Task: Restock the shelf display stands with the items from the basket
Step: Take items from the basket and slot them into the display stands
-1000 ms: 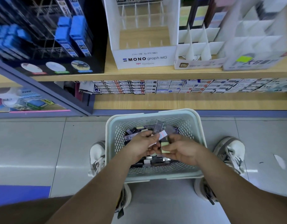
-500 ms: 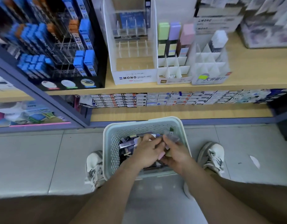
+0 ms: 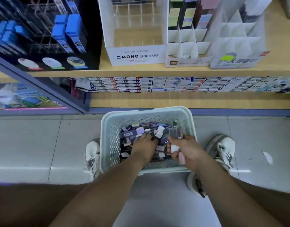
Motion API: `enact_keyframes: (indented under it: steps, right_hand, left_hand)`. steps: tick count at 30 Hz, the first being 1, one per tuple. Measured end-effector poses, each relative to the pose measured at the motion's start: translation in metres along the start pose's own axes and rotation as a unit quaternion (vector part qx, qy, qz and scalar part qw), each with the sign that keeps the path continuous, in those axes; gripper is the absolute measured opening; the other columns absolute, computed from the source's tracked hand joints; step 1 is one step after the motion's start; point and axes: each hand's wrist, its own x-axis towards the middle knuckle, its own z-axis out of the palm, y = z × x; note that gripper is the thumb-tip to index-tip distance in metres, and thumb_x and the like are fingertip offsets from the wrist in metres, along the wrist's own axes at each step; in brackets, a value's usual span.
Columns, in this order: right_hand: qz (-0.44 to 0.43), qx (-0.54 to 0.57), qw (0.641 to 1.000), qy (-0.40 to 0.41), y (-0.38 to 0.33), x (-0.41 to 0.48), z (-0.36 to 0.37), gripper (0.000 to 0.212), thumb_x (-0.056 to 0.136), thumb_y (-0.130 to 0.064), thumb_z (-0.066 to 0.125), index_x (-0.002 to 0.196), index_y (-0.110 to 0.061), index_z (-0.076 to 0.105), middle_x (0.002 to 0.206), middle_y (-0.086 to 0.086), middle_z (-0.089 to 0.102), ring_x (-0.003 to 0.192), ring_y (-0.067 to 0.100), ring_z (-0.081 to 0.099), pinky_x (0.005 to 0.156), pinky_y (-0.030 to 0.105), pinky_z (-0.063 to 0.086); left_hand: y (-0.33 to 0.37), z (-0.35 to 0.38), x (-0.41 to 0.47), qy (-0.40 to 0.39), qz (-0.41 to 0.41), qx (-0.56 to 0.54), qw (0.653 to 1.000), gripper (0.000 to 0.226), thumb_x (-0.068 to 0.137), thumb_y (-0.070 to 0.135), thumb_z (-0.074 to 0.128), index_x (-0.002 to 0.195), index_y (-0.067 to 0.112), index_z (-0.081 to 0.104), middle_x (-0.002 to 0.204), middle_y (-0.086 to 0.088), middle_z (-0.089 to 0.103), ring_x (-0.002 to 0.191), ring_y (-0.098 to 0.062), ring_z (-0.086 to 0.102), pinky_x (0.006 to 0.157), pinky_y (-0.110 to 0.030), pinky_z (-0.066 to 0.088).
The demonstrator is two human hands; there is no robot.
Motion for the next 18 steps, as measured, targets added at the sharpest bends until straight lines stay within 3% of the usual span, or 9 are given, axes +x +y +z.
enact_keyframes:
  steps: [2, 6, 9, 11, 12, 14, 18]
  right_hand:
    - [0.001, -0.021, 1.000, 0.007, -0.001, 0.002, -0.001, 0.009, 0.092, -0.013, 0.065, 0.087, -0.008, 0.060, 0.061, 0.006, 0.060, 0.056, 0.017, 0.054, 0.038, 0.018, 0.038]
    - [-0.050, -0.085, 0.995, 0.012, -0.009, -0.001, 0.001, 0.012, 0.094, -0.014, 0.062, 0.084, -0.008, 0.060, 0.069, 0.010, 0.060, 0.060, 0.021, 0.055, 0.046, 0.025, 0.044]
    - [-0.115, -0.183, 0.976, 0.008, -0.022, -0.008, 0.003, 0.008, 0.095, -0.021, 0.061, 0.092, -0.014, 0.064, 0.093, 0.012, 0.070, 0.080, 0.029, 0.068, 0.062, 0.036, 0.058]
    - [-0.133, -0.232, 0.963, -0.018, -0.034, -0.018, 0.003, 0.012, 0.095, -0.026, 0.060, 0.101, -0.017, 0.065, 0.106, 0.011, 0.070, 0.097, 0.031, 0.068, 0.081, 0.047, 0.059]
    - [-0.136, -0.239, 0.961, -0.036, -0.042, -0.026, 0.004, 0.014, 0.095, -0.027, 0.060, 0.103, -0.017, 0.064, 0.109, 0.010, 0.070, 0.100, 0.031, 0.067, 0.083, 0.048, 0.058]
    - [-0.133, -0.220, 0.961, -0.099, -0.059, -0.049, 0.009, 0.019, 0.093, -0.029, 0.065, 0.107, -0.016, 0.065, 0.111, 0.009, 0.070, 0.102, 0.030, 0.067, 0.078, 0.042, 0.060]
    - [-0.149, -0.152, 0.954, -0.212, -0.096, -0.104, 0.028, 0.046, 0.070, -0.035, 0.072, 0.109, -0.013, 0.063, 0.094, 0.008, 0.074, 0.080, 0.024, 0.071, 0.051, 0.028, 0.047]
  left_hand:
    - [-0.003, -0.006, 0.005, -0.014, -0.003, -0.008, 1.000, 0.037, 0.090, 0.016, 0.055, 0.126, 0.017, 0.053, 0.122, -0.013, 0.051, 0.118, -0.034, 0.044, 0.092, -0.042, 0.042]
    - [-0.018, -0.041, 0.005, -0.068, -0.016, -0.182, 0.981, 0.037, 0.083, 0.034, 0.071, 0.116, 0.020, 0.065, 0.109, -0.004, 0.065, 0.103, -0.023, 0.059, 0.080, -0.027, 0.045]
    - [-0.024, -0.089, -0.002, -0.108, -0.024, -0.255, 0.961, 0.049, 0.075, 0.039, 0.078, 0.118, 0.021, 0.066, 0.120, 0.002, 0.064, 0.099, -0.015, 0.062, 0.081, -0.024, 0.045]
    - [-0.026, -0.127, -0.012, -0.131, -0.011, -0.257, 0.957, 0.050, 0.075, 0.036, 0.078, 0.121, 0.024, 0.064, 0.114, 0.002, 0.068, 0.074, -0.007, 0.064, 0.067, -0.019, 0.045]
    - [-0.026, -0.147, -0.018, -0.139, -0.002, -0.263, 0.955, 0.048, 0.076, 0.033, 0.077, 0.121, 0.024, 0.064, 0.098, 0.002, 0.072, 0.059, -0.004, 0.061, 0.058, -0.017, 0.044]
    - [-0.026, -0.187, -0.032, -0.138, 0.008, -0.283, 0.949, 0.041, 0.080, 0.026, 0.076, 0.119, 0.022, 0.065, 0.070, 0.004, 0.067, 0.048, -0.002, 0.058, 0.053, -0.016, 0.046]
    - [-0.031, -0.261, -0.072, -0.085, 0.035, -0.312, 0.946, 0.025, 0.089, 0.014, 0.065, 0.114, 0.012, 0.064, 0.081, -0.002, 0.064, 0.056, -0.007, 0.060, 0.059, -0.019, 0.051]
